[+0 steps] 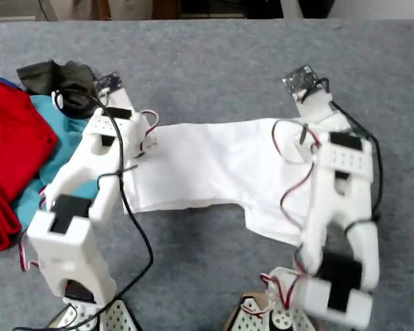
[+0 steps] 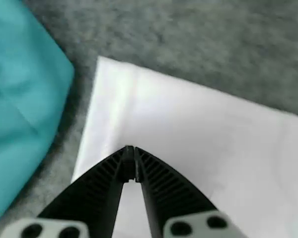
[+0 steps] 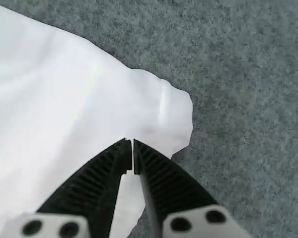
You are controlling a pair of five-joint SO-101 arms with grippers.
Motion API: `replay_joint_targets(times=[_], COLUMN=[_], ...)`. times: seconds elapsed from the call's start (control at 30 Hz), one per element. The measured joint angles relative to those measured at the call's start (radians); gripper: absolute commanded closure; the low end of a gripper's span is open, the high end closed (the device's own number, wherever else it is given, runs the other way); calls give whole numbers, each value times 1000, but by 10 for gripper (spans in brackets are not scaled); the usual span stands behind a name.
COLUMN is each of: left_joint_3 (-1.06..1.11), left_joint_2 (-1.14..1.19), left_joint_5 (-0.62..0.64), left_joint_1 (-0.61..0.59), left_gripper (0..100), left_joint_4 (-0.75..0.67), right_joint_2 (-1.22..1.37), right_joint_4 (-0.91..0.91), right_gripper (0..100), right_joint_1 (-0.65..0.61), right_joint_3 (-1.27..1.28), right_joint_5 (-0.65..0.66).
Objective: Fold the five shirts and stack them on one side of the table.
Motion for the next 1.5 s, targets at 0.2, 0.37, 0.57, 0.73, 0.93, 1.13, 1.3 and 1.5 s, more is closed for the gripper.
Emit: replay_joint_targets(times=[0.2, 0.37, 0.57, 0.73, 0.93, 1.13, 1.3, 1.5], left_joint_3=[-78, -83, -81, -81, -9, 258, 365, 371], left_joint_2=[87, 87, 52, -74, -295, -325, -288, -279], left_joint_5=[6, -29, -41, -86, -104, -109, -112, -149], left_joint_1=[-8, -9, -11, -11, 66, 130, 94, -6], left_gripper=[981, 981, 982, 982, 982, 982, 982, 982], left_joint_4=[2, 2, 0, 94, 219, 129, 80, 81], right_joint_2=[370, 528, 502, 359, 129, 66, 103, 247], right_joint_4=[-37, 52, 173, 288, 318, 124, -68, -195], right_gripper=[984, 984, 984, 984, 996, 996, 996, 996], right_joint_1=[54, 91, 98, 107, 106, 120, 215, 239], right_joint_3=[-219, -428, -493, -493, -390, -81, 17, 31], right_joint_5=[-3, -6, 20, 69, 97, 97, 117, 229])
